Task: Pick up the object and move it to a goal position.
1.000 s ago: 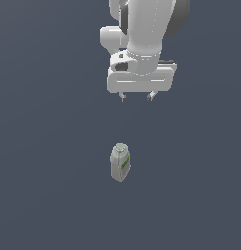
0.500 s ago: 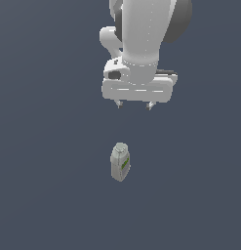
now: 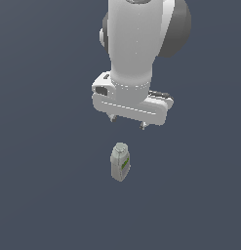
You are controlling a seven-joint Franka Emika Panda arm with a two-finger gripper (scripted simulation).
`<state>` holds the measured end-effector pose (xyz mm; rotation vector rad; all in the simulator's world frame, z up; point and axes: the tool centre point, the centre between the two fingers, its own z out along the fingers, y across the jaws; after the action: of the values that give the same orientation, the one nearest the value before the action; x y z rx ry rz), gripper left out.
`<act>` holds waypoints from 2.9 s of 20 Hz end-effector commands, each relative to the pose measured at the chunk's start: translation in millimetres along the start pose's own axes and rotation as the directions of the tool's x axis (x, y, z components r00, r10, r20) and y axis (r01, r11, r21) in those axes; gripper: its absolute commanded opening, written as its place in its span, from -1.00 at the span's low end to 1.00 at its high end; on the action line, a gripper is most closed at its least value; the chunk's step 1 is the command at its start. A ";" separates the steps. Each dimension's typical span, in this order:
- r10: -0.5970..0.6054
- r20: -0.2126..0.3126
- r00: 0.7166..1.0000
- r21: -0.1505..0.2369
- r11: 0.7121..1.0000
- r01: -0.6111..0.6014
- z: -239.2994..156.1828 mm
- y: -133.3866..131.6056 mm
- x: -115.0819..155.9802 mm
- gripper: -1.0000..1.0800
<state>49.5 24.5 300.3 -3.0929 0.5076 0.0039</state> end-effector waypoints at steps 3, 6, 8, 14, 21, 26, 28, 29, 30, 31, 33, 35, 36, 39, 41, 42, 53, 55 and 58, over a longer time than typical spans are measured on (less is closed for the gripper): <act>0.094 -0.001 0.996 -0.001 0.996 -0.094 7.0 2.8 24.7 0.92; 0.141 -0.002 0.990 -0.003 0.990 -0.141 11.3 4.5 36.7 0.92; 0.167 -0.003 0.986 -0.004 0.986 -0.167 13.7 5.5 43.1 0.92; 0.215 -0.005 0.977 -0.005 0.977 -0.215 18.7 7.6 54.9 0.92; 0.220 -0.004 0.975 -0.006 0.975 -0.220 21.0 8.1 56.2 0.92; 0.221 -0.005 0.975 -0.006 0.975 -0.221 36.3 8.4 56.1 0.92; 0.222 -0.005 0.975 -0.006 0.975 -0.222 47.0 8.4 55.8 0.92; 0.222 -0.005 0.975 -0.006 0.975 -0.223 52.0 8.7 55.8 0.92; 0.222 -0.005 0.975 -0.006 0.975 -0.223 56.4 8.5 55.7 0.92; 0.223 -0.005 0.975 -0.006 0.975 -0.223 60.2 8.7 55.8 0.92; 0.223 -0.005 0.975 -0.006 0.975 -0.223 65.8 8.8 56.0 0.92; 0.223 -0.005 0.975 -0.006 0.975 -0.223 69.0 8.5 56.6 0.92; 0.223 -0.005 0.975 -0.006 0.975 -0.223 69.6 8.3 57.0 0.92; 0.223 -0.005 0.975 -0.006 0.975 -0.223 69.7 8.3 57.1 -1.00; 0.223 -0.005 0.975 -0.006 0.975 -0.223 69.7 8.3 57.1 -1.00; 0.223 -0.005 0.975 -0.006 0.975 -0.223 69.7 8.3 57.1 -1.00; 0.223 -0.006 0.975 -0.005 0.975 -0.223 61.7 8.2 54.5 -1.00; 0.223 -0.006 0.975 -0.005 0.975 -0.223 54.9 8.5 51.8 -1.00; 0.223 -0.006 0.975 -0.005 0.975 -0.223 39.9 8.9 46.0 -1.00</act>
<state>90.2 0.9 243.6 -3.0275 0.8547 0.0218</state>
